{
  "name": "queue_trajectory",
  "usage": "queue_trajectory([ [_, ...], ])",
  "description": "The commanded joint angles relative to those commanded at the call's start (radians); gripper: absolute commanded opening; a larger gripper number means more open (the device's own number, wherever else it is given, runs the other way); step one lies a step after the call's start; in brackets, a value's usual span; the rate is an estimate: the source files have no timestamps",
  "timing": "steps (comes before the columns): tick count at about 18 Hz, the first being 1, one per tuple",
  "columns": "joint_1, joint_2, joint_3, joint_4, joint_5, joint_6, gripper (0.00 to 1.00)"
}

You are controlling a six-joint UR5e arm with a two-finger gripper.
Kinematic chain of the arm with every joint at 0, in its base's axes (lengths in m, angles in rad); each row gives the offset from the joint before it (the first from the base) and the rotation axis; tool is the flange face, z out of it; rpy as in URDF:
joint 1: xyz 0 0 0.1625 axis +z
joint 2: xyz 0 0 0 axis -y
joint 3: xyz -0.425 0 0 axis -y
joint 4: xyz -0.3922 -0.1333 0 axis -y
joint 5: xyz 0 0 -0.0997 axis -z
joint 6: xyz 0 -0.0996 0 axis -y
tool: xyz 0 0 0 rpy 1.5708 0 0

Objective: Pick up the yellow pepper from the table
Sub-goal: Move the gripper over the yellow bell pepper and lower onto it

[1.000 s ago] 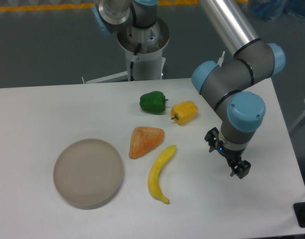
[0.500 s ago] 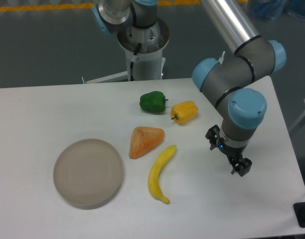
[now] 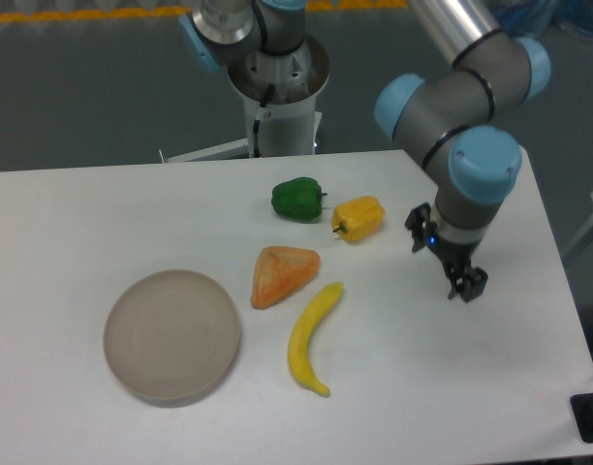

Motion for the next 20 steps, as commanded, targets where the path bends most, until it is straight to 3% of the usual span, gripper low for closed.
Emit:
queue_trajectory([
  [7, 0.052, 0.058, -0.106, 0.006, 0.0, 0.14, 1.0],
  [9, 0.057, 0.068, -0.135, 0.021, 0.0, 0.146, 1.0],
  [12, 0.058, 0.072, -0.181, 0.093, 0.0, 0.148, 1.0],
  [15, 0.058, 0.083, -0.209, 0.097, -0.005, 0.129, 1.0],
  [20, 0.072, 0.158, -0.327, 0.095, -0.015, 0.126, 1.0],
])
